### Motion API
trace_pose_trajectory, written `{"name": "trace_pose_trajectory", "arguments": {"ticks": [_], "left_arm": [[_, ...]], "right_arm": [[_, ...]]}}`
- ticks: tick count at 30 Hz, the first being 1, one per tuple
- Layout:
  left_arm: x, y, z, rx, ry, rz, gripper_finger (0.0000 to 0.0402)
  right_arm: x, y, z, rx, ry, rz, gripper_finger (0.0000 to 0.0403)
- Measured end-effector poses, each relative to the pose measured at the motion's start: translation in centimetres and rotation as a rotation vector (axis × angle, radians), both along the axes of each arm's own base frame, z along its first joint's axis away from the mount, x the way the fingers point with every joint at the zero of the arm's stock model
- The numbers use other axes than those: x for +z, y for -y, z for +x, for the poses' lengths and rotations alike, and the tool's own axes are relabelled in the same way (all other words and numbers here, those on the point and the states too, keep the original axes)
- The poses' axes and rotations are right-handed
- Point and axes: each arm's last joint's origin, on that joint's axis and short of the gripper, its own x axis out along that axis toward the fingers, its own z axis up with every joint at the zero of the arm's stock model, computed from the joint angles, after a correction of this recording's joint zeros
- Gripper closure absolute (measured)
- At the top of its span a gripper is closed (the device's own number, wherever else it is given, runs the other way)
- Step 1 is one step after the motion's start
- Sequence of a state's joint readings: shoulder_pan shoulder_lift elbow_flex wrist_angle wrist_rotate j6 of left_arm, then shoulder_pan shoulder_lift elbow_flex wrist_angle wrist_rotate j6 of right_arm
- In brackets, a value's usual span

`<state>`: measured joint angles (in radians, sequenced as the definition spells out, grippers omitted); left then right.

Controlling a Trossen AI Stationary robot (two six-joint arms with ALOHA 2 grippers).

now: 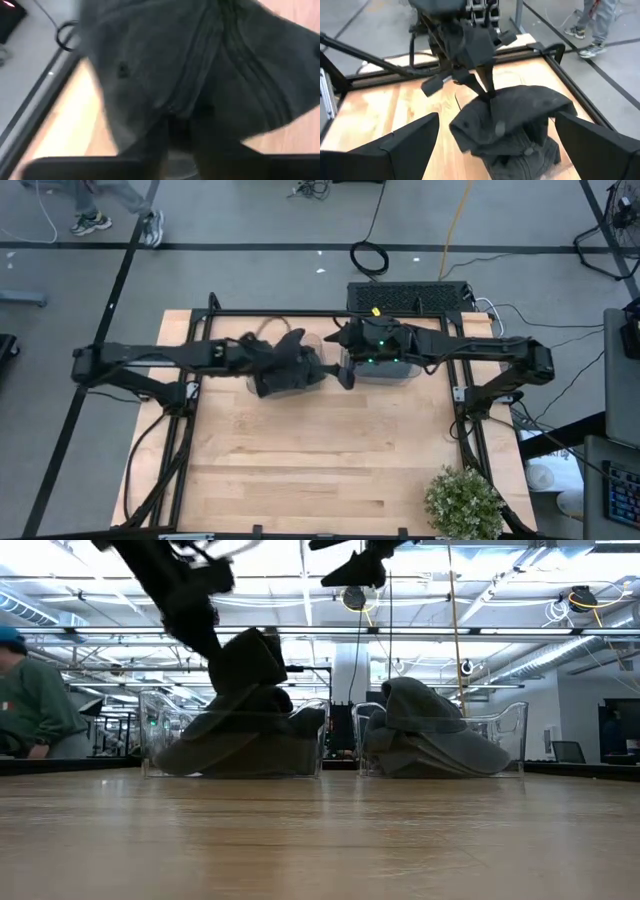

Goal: Pick & Place hat
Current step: Put the black cap into the left transparent bin, then return to Home Position

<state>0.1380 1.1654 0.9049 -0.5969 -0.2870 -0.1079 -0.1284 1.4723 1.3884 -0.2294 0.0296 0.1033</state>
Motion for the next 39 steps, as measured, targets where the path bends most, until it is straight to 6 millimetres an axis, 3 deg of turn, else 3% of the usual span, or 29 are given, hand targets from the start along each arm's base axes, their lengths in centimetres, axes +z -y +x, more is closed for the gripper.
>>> {"name": "trace_pose_trajectory", "arguments": {"ticks": [4,13,16,20,26,31,33,35,39], "left_arm": [[-2.9,-0.8,2.2,-0.005,-0.109,-0.018,0.0389],[-9.3,-2.6,5.2,0.03,-0.298,-0.138,0.0395],[-9.2,-2.9,5.5,0.033,-0.284,-0.142,0.0393],[-6.2,-2.8,4.9,0.025,-0.236,-0.138,0.0366],[1.5,-1.3,1.7,-0.039,-0.013,-0.068,0.0335],[6.4,1.3,-4.1,-0.225,0.227,0.018,0.0321],[6.3,2.2,-6.6,-0.294,0.319,0.024,0.0319],[4.9,2.9,-8.7,-0.335,0.434,0.033,0.032],[-0.5,3.6,-11.2,-0.348,0.646,-0.003,0.0325]], "right_arm": [[0.0,-0.1,-0.4,0.003,-0.026,-0.003,0.0014],[-1.1,0.0,-0.5,-0.004,-0.061,0.013,0.0014],[-1.4,-0.1,-0.6,-0.005,-0.064,0.014,0.0014],[-0.9,-0.1,-1.0,0.013,-0.057,-0.028,0.0014],[1.3,-0.4,-3.4,0.015,-0.014,-0.033,0.0014],[2.7,-1.4,-7.8,0.002,-0.015,-0.056,0.0014],[2.2,-2.1,-10.0,-0.05,0.011,-0.069,0.0014],[0.4,-2.8,-12.7,-0.089,0.01,-0.111,0.0014],[-6.5,-4.1,-16.9,-0.09,0.026,-0.169,0.0014]]}}
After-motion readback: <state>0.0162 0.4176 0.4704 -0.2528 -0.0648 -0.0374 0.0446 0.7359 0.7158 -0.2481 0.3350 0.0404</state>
